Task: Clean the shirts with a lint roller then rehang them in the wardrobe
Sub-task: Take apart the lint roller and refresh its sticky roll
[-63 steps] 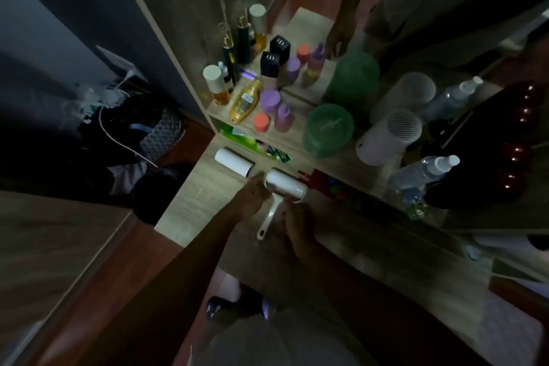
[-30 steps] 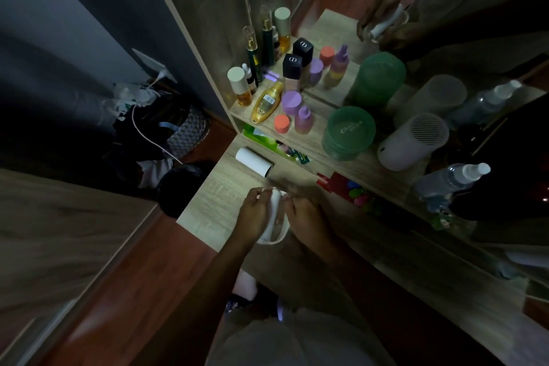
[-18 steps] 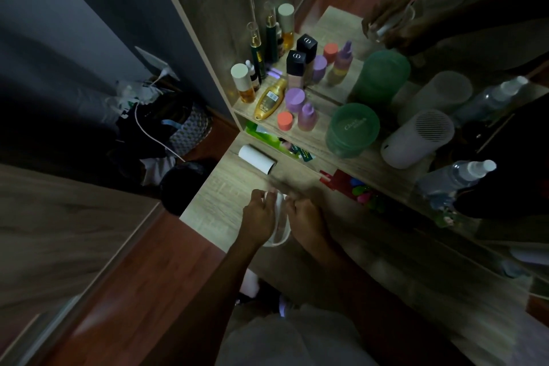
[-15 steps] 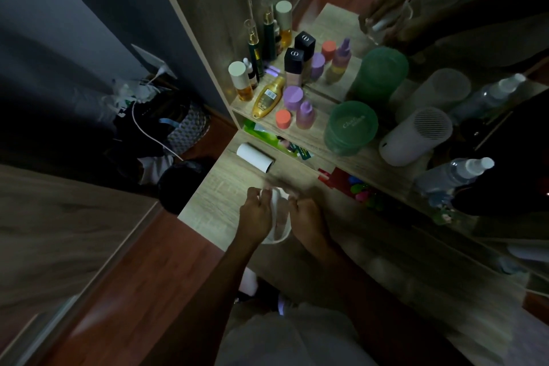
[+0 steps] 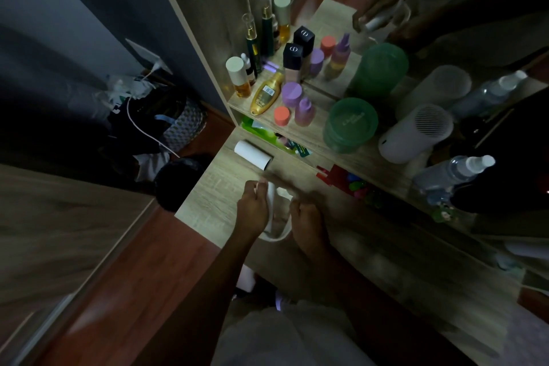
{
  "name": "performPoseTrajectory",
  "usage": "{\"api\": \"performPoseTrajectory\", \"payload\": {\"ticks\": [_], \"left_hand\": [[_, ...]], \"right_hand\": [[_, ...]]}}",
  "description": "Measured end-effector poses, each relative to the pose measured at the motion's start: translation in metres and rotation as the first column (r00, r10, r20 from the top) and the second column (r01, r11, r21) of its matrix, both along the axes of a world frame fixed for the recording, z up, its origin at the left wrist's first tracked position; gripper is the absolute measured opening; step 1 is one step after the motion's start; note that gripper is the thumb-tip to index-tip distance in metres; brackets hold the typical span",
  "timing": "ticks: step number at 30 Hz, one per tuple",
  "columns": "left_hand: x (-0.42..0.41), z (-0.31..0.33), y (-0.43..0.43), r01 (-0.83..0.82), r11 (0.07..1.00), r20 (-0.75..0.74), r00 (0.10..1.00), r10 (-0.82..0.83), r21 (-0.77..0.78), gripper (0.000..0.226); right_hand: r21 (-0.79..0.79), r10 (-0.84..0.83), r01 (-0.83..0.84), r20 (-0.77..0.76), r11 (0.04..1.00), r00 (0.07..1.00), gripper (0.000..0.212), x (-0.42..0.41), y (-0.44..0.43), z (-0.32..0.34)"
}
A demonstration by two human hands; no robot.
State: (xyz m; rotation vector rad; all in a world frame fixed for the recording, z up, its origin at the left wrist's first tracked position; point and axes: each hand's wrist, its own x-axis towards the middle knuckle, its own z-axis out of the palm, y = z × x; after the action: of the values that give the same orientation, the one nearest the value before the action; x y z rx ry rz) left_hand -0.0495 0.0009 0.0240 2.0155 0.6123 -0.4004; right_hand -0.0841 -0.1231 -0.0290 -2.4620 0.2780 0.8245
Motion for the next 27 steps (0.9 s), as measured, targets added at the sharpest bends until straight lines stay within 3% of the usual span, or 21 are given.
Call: {"api": "performPoseTrajectory", "payload": {"ticks": [1,2,4,8,10,11,13,14,15,19,22,24,27], "left_hand": [[0.0,-0.001,-0.001,-0.001,1.0,0.0,1.0,0.001,-0.002,0.043],[0.0,0.0,-0.002,-0.009,1.0,0.006,1.0,0.009,-0.006,0.043],[0.003,0.0,-0.002,-0.045,0.999,0.018,0.999,0.046,-0.019,0.043],[0.008,0.003,0.0,-0.099,0.993,0.011,0.995,0.1,-0.066,0.043],[0.008,0.002,0.001,-0.099,0.992,-0.009,0.995,0.098,-0.083,0.044],[0.007,0.0,0.001,-0.096,0.991,-0.025,0.995,0.094,-0.094,0.046],[0.003,-0.003,0.002,-0.119,0.983,-0.058,0.992,0.112,-0.14,0.051],[0.0,-0.008,0.003,-0.133,0.977,-0.068,0.99,0.124,-0.164,0.053],[-0.001,-0.009,0.004,-0.134,0.975,-0.073,0.99,0.122,-0.175,0.05],[-0.007,-0.016,0.005,-0.12,0.979,-0.112,0.988,0.102,-0.163,0.038],[-0.007,-0.014,0.006,-0.21,0.961,-0.18,0.967,0.178,-0.18,0.048],[-0.005,-0.006,0.007,-0.218,0.959,-0.191,0.964,0.182,-0.184,0.049],[-0.006,-0.007,0.009,-0.183,0.97,-0.182,0.971,0.152,-0.163,0.059]], "right_hand": [[-0.034,0.053,-0.053,-0.001,0.998,0.999,0.048,-0.004,-0.001,0.0],[-0.009,0.002,-0.002,0.036,1.0,0.999,0.038,0.001,-0.003,0.011],[0.141,-0.121,0.104,0.115,0.985,0.986,0.041,0.01,-0.008,0.001],[-0.005,0.206,-0.207,0.12,0.978,0.971,0.059,-0.007,-0.018,-0.016],[0.034,0.126,-0.127,0.041,0.991,0.991,0.054,-0.011,-0.023,-0.02],[0.151,-0.019,0.024,-0.031,0.988,0.999,0.063,-0.012,-0.027,-0.012],[0.17,-0.148,0.129,0.105,0.977,0.983,0.098,-0.01,-0.03,-0.022],[0.177,-0.153,0.138,0.077,0.975,0.985,0.107,-0.009,-0.031,-0.026],[0.145,-0.109,0.092,0.12,0.985,0.987,0.105,-0.008,-0.031,-0.027],[0.124,-0.071,0.065,0.044,0.99,0.997,0.049,-0.007,-0.027,-0.022],[0.089,-0.1,0.088,0.141,0.992,0.985,0.038,-0.011,-0.025,-0.029],[0.139,-0.137,0.115,0.155,0.984,0.978,0.034,-0.013,-0.026,-0.028],[0.077,-0.104,0.089,0.214,0.993,0.971,0.031,-0.01,-0.03,-0.027]]}}
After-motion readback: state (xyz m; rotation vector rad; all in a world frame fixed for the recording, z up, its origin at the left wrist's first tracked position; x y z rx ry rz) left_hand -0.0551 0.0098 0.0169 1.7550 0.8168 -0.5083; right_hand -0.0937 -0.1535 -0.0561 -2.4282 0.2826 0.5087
